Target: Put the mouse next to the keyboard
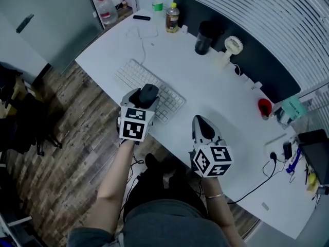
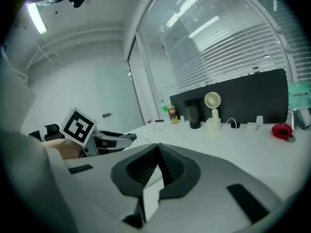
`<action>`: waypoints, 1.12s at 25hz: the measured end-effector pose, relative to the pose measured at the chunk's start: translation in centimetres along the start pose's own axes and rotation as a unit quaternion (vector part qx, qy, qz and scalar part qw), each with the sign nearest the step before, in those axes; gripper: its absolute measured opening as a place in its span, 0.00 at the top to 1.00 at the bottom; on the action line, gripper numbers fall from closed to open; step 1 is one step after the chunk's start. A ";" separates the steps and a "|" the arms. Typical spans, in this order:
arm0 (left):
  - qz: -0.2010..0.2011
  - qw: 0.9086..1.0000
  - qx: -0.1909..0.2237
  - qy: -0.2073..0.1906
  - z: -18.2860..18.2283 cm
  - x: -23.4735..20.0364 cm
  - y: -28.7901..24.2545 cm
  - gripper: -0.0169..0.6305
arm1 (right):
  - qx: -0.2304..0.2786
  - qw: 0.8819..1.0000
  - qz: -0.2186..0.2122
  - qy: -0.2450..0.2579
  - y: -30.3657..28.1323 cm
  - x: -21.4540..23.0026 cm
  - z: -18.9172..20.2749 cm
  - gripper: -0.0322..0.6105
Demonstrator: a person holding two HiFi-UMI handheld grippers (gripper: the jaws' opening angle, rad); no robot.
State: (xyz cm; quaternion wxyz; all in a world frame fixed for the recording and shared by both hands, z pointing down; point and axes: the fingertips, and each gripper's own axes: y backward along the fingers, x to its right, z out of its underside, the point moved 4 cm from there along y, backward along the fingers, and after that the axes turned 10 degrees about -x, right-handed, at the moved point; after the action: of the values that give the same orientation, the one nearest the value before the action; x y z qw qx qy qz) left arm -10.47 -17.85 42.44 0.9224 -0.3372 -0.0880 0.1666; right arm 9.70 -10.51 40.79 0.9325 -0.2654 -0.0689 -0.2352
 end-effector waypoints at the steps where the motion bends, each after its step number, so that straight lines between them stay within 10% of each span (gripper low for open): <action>1: 0.002 1.000 -0.001 -0.002 -0.1 0.8 -0.1 0.50 | 0.001 1.000 0.002 -0.002 0.6 0.6 0.1 0.94; 28: 0.072 0.994 -0.049 -0.063 1.6 17.5 -5.2 0.50 | 0.013 0.997 0.065 -0.047 10.2 11.0 4.0 0.94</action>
State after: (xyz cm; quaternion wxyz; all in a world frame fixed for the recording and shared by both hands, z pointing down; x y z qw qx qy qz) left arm 6.67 -14.19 47.86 0.8828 -0.3766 -0.1298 0.2489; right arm 24.18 -5.17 42.23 0.9450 -0.2675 -0.0981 -0.1604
